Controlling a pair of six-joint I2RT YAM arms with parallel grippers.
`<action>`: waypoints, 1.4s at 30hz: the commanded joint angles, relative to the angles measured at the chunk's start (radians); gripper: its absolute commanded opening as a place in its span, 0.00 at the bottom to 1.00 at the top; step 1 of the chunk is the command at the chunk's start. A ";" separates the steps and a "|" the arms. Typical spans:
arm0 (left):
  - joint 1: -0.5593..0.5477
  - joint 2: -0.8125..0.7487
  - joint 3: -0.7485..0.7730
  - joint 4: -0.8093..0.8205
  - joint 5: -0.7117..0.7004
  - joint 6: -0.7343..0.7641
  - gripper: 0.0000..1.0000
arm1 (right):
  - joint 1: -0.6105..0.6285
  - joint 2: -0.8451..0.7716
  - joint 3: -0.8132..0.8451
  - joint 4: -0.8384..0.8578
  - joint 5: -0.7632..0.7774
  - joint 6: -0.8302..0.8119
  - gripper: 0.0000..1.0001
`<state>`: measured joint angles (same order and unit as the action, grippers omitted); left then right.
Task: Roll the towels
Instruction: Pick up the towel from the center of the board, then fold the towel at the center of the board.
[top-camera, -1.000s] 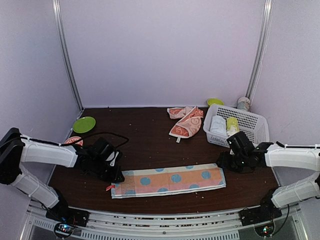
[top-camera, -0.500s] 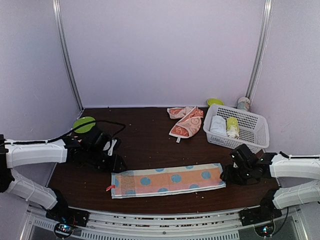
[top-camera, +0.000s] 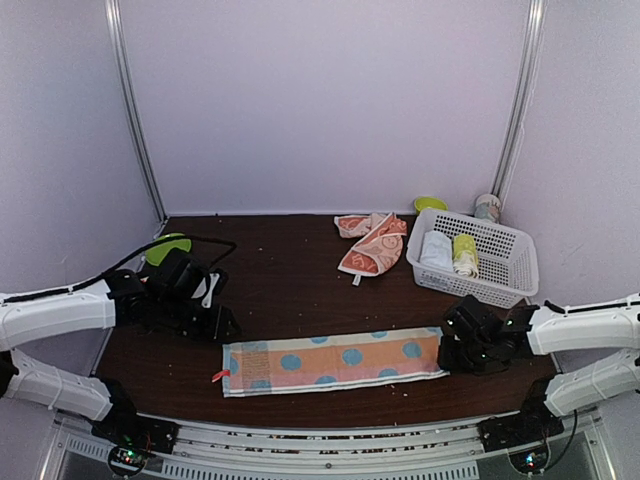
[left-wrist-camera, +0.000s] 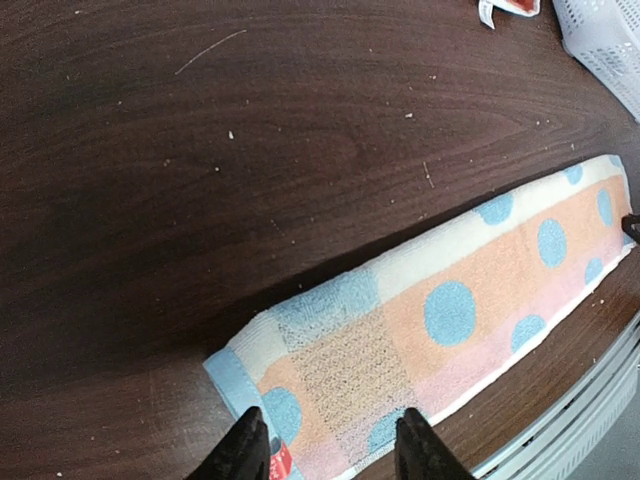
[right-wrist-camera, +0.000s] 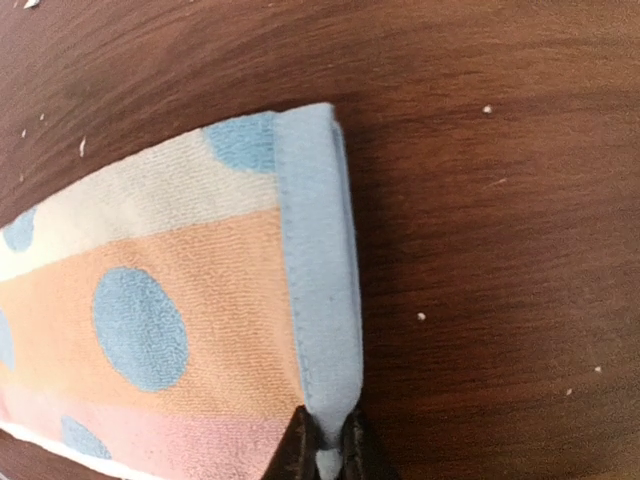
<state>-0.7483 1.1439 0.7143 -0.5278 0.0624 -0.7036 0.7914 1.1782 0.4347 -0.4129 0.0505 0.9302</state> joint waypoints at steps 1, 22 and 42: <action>-0.007 -0.033 0.021 -0.018 -0.041 0.023 0.44 | 0.016 0.033 -0.050 -0.122 -0.058 0.042 0.04; -0.010 0.021 0.017 0.077 0.020 0.000 0.43 | 0.005 -0.164 0.289 -0.351 0.124 -0.189 0.00; -0.016 -0.043 -0.052 0.079 0.014 -0.033 0.42 | 0.341 0.281 0.617 -0.101 0.052 -0.078 0.00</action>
<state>-0.7593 1.1427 0.6895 -0.4725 0.0715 -0.7185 1.0733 1.3624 0.9791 -0.5934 0.1223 0.8188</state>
